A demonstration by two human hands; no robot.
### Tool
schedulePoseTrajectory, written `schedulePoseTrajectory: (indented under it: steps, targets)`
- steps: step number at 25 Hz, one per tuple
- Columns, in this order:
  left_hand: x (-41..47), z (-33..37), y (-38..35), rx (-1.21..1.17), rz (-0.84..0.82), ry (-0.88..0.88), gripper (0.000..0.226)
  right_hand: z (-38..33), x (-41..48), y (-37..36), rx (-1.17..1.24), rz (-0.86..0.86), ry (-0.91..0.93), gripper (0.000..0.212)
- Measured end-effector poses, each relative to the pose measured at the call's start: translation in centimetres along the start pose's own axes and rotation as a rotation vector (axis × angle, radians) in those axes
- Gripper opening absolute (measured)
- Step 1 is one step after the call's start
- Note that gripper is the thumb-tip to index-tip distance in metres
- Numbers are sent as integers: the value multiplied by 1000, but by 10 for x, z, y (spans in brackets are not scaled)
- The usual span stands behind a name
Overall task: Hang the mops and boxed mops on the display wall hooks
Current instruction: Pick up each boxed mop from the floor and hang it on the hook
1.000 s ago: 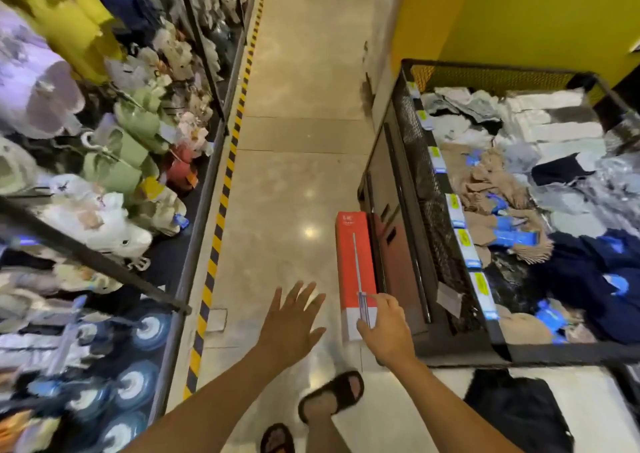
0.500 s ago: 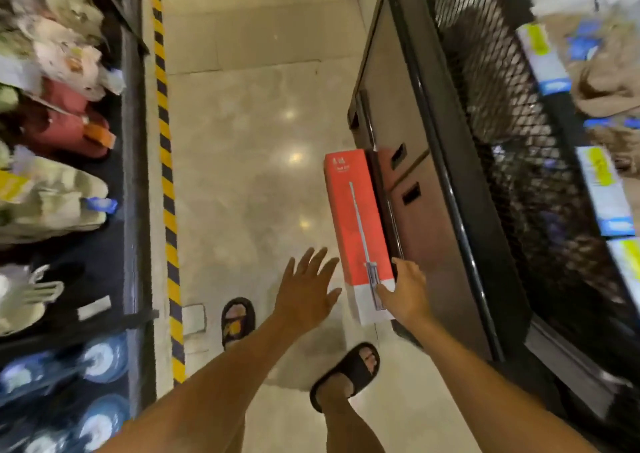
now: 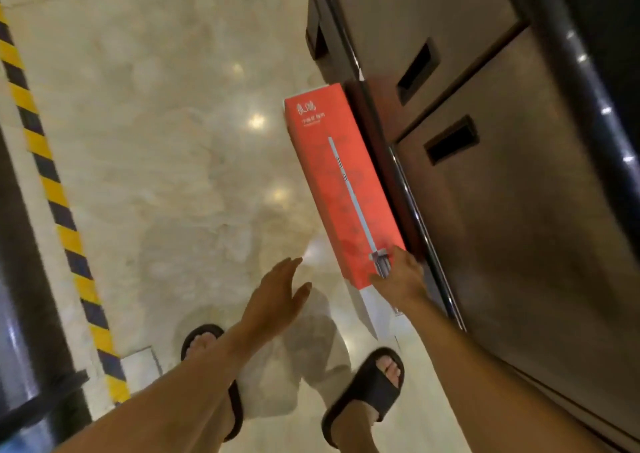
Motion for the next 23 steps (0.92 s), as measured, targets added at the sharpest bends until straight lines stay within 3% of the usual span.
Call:
schedulePoseTrajectory:
  steps: [7,13,15,16,23]
  targets:
    - [57,-45,-56,-221,-58,139,72,5,43,-49,-197,159,-17,111]
    - [106,-33,-110,-786,30,461,93,17,39,-36,-396,83,154,75]
    - [117,-23,-121,-882,16,484,58,22,40,-29,-363,40,175,69]
    - [121,-22,-126,-918,20,471,52,25,43,-27,-344,20,163,70]
    - [122,-31,-125,-1051,-91,429,78,23,41,-27,-149,-74,126,67]
Point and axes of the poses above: each hand's wrist, its own x-axis towards the middle knuckle, its own y-axis out of the back of the hand, z = x × y, the point moved 9 cm from there along x, towards the middle knuckle, and after that the axes turned 14 degrees about -y, right-handed, at the moved point
